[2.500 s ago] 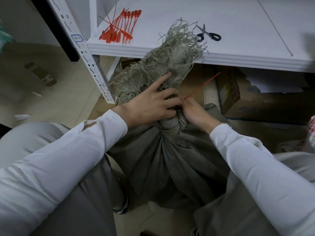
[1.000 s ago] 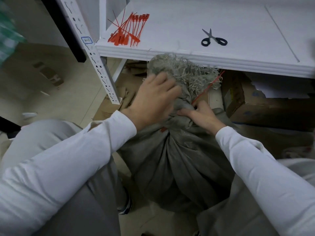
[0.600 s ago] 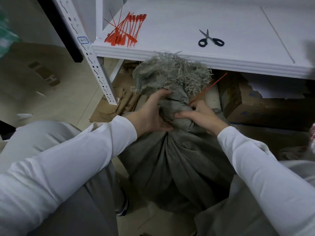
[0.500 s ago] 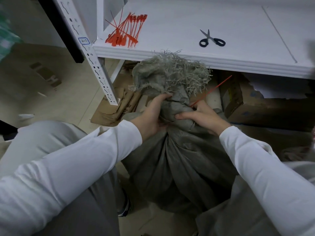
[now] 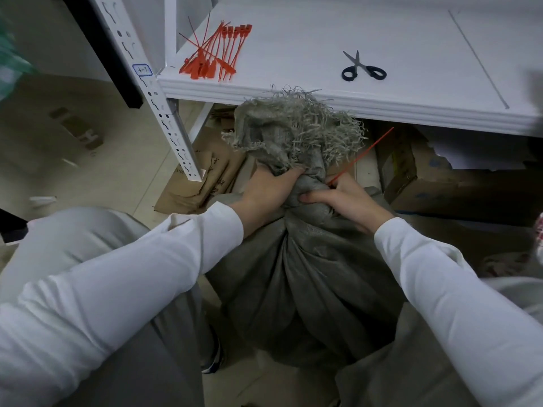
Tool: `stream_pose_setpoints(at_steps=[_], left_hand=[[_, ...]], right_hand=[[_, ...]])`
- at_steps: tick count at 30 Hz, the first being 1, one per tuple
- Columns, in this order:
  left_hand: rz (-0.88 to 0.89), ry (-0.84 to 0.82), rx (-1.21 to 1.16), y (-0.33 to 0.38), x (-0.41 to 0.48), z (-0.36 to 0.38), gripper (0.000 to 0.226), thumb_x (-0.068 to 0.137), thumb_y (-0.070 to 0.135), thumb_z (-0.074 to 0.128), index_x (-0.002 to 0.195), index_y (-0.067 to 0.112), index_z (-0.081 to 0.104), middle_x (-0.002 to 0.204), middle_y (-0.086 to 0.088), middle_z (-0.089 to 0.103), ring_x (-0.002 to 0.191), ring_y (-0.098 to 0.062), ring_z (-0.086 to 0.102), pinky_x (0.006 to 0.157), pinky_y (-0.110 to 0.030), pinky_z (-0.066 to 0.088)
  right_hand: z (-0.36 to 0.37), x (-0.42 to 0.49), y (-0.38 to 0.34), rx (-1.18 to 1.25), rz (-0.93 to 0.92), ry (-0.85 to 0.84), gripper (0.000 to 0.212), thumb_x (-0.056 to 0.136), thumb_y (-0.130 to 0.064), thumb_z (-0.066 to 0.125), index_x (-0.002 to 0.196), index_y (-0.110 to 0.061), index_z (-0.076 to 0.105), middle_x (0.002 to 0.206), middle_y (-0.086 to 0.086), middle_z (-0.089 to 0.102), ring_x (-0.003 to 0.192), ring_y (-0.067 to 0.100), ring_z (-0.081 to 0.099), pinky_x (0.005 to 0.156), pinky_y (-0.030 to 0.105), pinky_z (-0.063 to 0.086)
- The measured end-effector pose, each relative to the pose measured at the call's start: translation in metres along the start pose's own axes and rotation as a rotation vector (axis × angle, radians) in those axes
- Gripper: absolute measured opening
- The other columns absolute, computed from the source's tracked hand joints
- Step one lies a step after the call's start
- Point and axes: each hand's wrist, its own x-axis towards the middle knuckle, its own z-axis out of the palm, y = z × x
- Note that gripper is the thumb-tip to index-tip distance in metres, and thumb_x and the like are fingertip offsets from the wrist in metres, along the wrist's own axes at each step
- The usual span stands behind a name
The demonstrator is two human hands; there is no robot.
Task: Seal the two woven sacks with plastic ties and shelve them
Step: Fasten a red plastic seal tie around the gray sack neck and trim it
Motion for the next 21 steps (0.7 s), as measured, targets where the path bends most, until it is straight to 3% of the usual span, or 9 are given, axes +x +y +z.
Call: stream_pose_setpoints(at_steps=[1, 4, 7, 10, 12, 15, 17, 19, 21], left_hand=[[0.038, -0.005, 0.090, 0.001, 0.002, -0.002, 0.059, 0.079, 0.054, 0.069, 0.124, 0.017, 0.058, 0.118, 0.003, 0.063, 0.103, -0.017, 0.062, 0.089, -0.032, 0.053], [-0.015, -0.058, 0.101, 0.006, 0.006, -0.008, 0.037, 0.085, 0.041, 0.070, 0.113, 0.022, 0.058, 0.106, 0.003, 0.060, 0.099, -0.018, 0.059, 0.090, -0.033, 0.051], [0.066, -0.112, -0.037, 0.004, 0.005, -0.008, 0.047, 0.085, 0.030, 0.072, 0.126, 0.013, 0.059, 0.116, 0.001, 0.064, 0.108, -0.018, 0.061, 0.097, -0.038, 0.051], [0.143, -0.181, -0.027, -0.004, 0.007, -0.004, 0.059, 0.086, 0.031, 0.071, 0.138, 0.012, 0.049, 0.127, 0.001, 0.061, 0.114, -0.015, 0.059, 0.100, -0.034, 0.049], [0.189, -0.277, 0.062, -0.008, 0.008, -0.004, 0.071, 0.085, 0.042, 0.069, 0.144, 0.014, 0.040, 0.135, 0.004, 0.055, 0.122, -0.010, 0.053, 0.102, -0.026, 0.044], [0.196, -0.432, 0.267, -0.012, 0.006, -0.005, 0.077, 0.087, 0.054, 0.060, 0.148, 0.016, 0.032, 0.138, 0.014, 0.045, 0.127, -0.002, 0.043, 0.084, 0.000, 0.036], [0.169, -0.481, 0.303, -0.013, 0.006, -0.006, 0.079, 0.085, 0.054, 0.063, 0.147, 0.017, 0.030, 0.132, 0.016, 0.042, 0.124, -0.001, 0.042, 0.076, 0.006, 0.035], [0.130, -0.482, 0.286, -0.012, 0.008, -0.007, 0.095, 0.071, 0.064, 0.071, 0.146, 0.020, 0.033, 0.135, 0.014, 0.048, 0.125, -0.008, 0.049, 0.095, -0.012, 0.044], [0.083, -0.473, 0.292, -0.010, 0.010, -0.007, 0.093, 0.068, 0.066, 0.071, 0.143, 0.022, 0.037, 0.134, 0.006, 0.055, 0.120, -0.015, 0.056, 0.101, -0.034, 0.048]], right_hand=[[0.000, 0.000, 0.000, -0.008, 0.013, 0.003, 0.034, 0.063, -0.022, 0.084, 0.091, -0.006, 0.075, 0.089, 0.010, 0.075, 0.086, 0.022, 0.072, 0.085, 0.039, 0.056], [-0.001, -0.001, 0.001, -0.019, 0.041, 0.000, 0.026, 0.067, -0.020, 0.084, 0.085, -0.003, 0.075, 0.083, 0.011, 0.075, 0.081, 0.024, 0.072, 0.082, 0.041, 0.057], [-0.003, -0.001, -0.002, -0.008, 0.032, -0.015, 0.030, 0.069, -0.019, 0.082, 0.092, -0.003, 0.074, 0.088, 0.012, 0.075, 0.085, 0.024, 0.072, 0.087, 0.045, 0.056], [-0.006, -0.003, -0.005, 0.047, 0.019, -0.051, 0.030, 0.076, -0.012, 0.077, 0.105, -0.006, 0.071, 0.097, 0.007, 0.075, 0.091, 0.019, 0.071, 0.086, 0.033, 0.056], [-0.008, -0.004, -0.005, 0.075, 0.008, -0.086, 0.035, 0.079, -0.009, 0.074, 0.114, -0.010, 0.067, 0.104, 0.003, 0.074, 0.095, 0.012, 0.070, 0.084, 0.022, 0.055], [-0.009, -0.002, 0.002, 0.034, 0.010, -0.107, 0.043, 0.076, -0.013, 0.076, 0.118, -0.008, 0.066, 0.109, 0.002, 0.072, 0.102, 0.012, 0.068, 0.093, 0.028, 0.052], [-0.010, -0.002, 0.006, 0.003, 0.006, -0.102, 0.046, 0.076, -0.016, 0.076, 0.120, -0.007, 0.065, 0.111, 0.002, 0.071, 0.105, 0.012, 0.066, 0.095, 0.029, 0.051], [-0.010, -0.003, 0.006, 0.006, -0.004, -0.088, 0.043, 0.079, -0.015, 0.075, 0.120, -0.007, 0.064, 0.111, 0.001, 0.071, 0.105, 0.010, 0.066, 0.094, 0.025, 0.051], [-0.009, -0.002, 0.006, 0.013, -0.007, -0.089, 0.041, 0.079, -0.015, 0.075, 0.119, -0.009, 0.065, 0.111, 0.000, 0.071, 0.105, 0.008, 0.066, 0.094, 0.024, 0.050]])
